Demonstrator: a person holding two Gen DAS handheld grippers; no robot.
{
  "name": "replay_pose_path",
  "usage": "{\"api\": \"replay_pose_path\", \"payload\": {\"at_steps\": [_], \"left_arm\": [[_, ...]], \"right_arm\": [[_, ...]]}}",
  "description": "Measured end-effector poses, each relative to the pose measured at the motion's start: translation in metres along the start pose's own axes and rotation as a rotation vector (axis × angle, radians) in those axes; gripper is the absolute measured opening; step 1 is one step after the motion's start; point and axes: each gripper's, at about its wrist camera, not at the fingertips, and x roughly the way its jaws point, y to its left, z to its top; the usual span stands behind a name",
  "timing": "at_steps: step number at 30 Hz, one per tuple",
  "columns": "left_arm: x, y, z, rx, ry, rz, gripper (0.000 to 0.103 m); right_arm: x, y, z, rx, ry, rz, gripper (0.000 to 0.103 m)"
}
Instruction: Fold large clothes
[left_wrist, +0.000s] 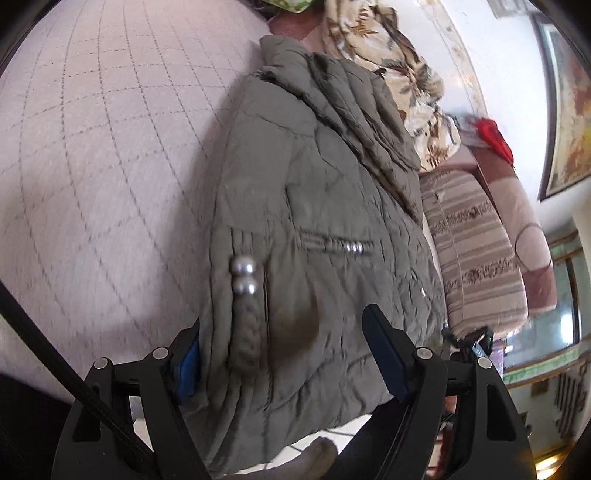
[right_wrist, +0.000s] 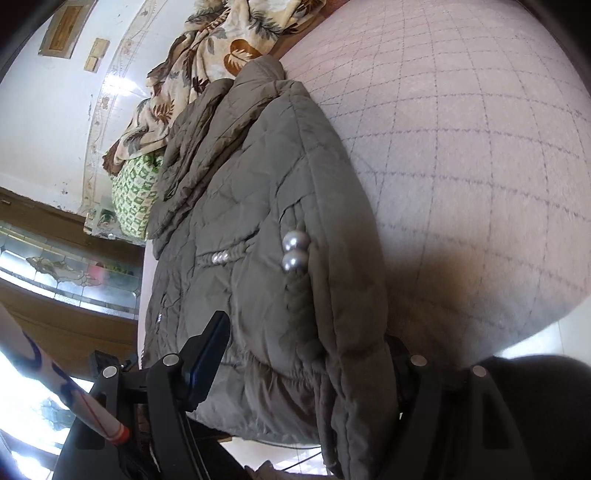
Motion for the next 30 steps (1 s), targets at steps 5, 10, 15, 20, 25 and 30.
{"api": "replay_pose_path", "payload": {"at_steps": [5,10,15,20,25,30], "left_arm": [[0.005,-0.005,-0.017,0.026,0.038,-0.036,0.076],[0.027,-0.016,-0.033,0.082,0.077,0.021,0.076],[0.028,-0.038,-0.039,0.115,0.032,0.181,0.043],[0.007,-0.066,-0.039,0.159,-0.028,0.251,0.027],[-0.034,-0.084,-0.035,0.159,-0.102,0.203,0.024],[-0.062,-0.092,-0.054,0.187,-0.114,0.198,0.024]], "right_arm": [[-0.007,0.001,-0.010,-0.031,0.035,0.037,0.072],[0.006,0.016,-0.019,-0.100,0.071,0.003,0.072],[0.025,0.024,-0.027,-0.120,0.083,-0.047,0.054],[0.008,0.037,-0.025,-0.160,0.031,-0.058,0.021],[-0.034,0.063,-0.024,-0.180,-0.056,0.045,0.017],[-0.064,0.086,-0.044,-0.266,-0.045,0.079,0.017]]}}
